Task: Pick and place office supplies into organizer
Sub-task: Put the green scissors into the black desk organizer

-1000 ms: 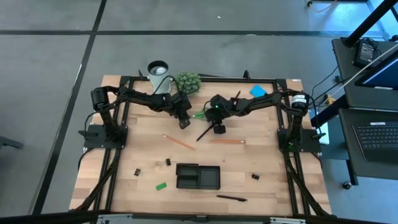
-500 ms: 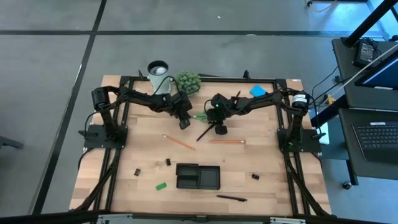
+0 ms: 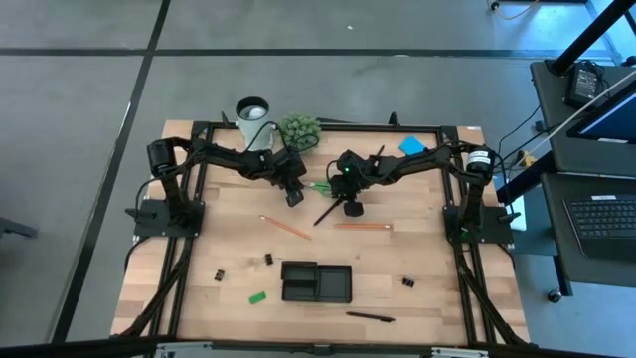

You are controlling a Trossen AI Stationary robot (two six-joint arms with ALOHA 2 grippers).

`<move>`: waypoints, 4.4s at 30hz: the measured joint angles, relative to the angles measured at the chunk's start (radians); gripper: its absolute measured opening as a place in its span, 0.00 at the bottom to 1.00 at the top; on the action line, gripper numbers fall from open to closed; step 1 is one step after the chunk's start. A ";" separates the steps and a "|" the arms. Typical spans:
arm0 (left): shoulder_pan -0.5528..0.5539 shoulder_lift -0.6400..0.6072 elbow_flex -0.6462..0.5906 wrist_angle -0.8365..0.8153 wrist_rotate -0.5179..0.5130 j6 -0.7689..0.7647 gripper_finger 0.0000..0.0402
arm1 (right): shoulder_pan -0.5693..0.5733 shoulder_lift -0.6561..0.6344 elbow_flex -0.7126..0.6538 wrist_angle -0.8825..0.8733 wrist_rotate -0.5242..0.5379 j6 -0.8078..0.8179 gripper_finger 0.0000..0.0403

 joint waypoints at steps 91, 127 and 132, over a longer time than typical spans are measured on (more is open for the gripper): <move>-0.011 -0.447 0.000 -0.760 -0.234 -0.027 0.01 | 0.897 0.227 1.298 -1.533 0.756 0.224 0.07; -0.011 -0.447 0.000 -0.757 -0.234 -0.053 0.01 | 0.862 0.235 1.179 -1.476 0.967 -0.428 0.07; -0.011 -0.447 0.000 -0.757 -0.234 -0.053 0.01 | 0.862 0.244 1.179 -1.461 0.965 -0.449 0.08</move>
